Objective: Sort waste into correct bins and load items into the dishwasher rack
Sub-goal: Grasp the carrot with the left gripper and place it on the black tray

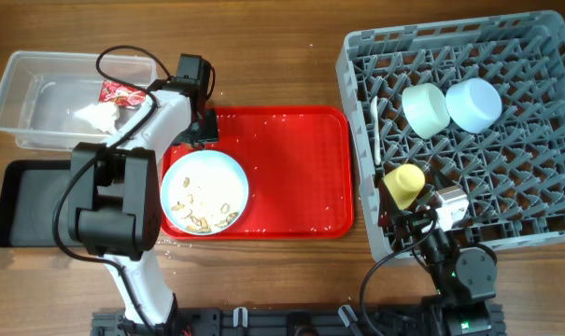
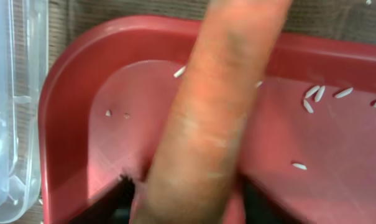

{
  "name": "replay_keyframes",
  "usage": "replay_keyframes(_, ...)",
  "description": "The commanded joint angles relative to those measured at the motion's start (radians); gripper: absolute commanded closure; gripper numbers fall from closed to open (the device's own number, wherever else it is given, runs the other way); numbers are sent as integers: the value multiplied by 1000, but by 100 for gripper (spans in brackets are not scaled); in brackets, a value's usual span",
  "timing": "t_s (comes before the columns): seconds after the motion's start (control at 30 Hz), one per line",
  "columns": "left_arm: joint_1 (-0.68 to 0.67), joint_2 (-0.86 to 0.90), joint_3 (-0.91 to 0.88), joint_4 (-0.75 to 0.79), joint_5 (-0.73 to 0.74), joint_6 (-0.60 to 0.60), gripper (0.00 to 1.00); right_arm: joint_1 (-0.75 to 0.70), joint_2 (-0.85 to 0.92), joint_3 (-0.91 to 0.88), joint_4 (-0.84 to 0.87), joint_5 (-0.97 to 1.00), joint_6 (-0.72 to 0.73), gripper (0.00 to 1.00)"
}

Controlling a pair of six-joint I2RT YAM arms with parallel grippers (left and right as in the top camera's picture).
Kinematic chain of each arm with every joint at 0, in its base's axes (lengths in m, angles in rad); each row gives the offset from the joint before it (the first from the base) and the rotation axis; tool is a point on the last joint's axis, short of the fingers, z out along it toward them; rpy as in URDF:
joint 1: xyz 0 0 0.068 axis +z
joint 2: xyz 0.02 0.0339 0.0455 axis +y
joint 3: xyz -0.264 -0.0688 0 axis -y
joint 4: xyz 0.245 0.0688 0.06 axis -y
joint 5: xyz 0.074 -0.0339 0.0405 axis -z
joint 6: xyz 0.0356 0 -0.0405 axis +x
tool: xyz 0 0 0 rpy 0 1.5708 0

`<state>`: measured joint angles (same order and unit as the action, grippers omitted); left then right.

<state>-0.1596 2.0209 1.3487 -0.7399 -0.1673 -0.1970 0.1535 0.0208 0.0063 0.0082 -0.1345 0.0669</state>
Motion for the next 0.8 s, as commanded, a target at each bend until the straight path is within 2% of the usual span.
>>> replay_keyframes(0.0,8,27,1,-4,-16,11,69,-3,-10,-1,3,-13,14,0)
replay_keyframes(0.1,18,-10,46,-10,-79,11,69,-3,-10,-1,3,-13,14,0)
replay_keyframes(0.23,28,-95,151,-55,-77,2,69,-3,-10,-1,3,-13,14,0)
replay_keyframes(0.33,28,-194,212,-141,-58,-51,72,-3,-10,-1,3,-13,14,0)
replay_keyframes(0.4,28,-279,215,-225,-35,-112,82,-4,-10,-1,3,-13,14,0)
replay_keyframes(0.43,28,-335,215,-297,-36,-156,90,-3,-10,-1,3,-13,14,0)
replay_keyframes(0.5,40,-410,215,-377,-43,-165,96,-3,-10,-1,3,-13,14,0)
replay_keyframes(0.6,129,-488,205,-543,-164,-360,96,-3,-10,-1,3,-13,14,0)
replay_keyframes(0.67,219,-494,153,-559,-182,-428,96,-3,-10,-1,3,-13,14,0)
replay_keyframes(0.73,364,-494,11,-542,-182,-626,96,-3,-10,-1,3,-13,14,0)
replay_keyframes(0.77,408,-494,-39,-523,-181,-678,96,-3,-10,-1,3,-13,14,0)
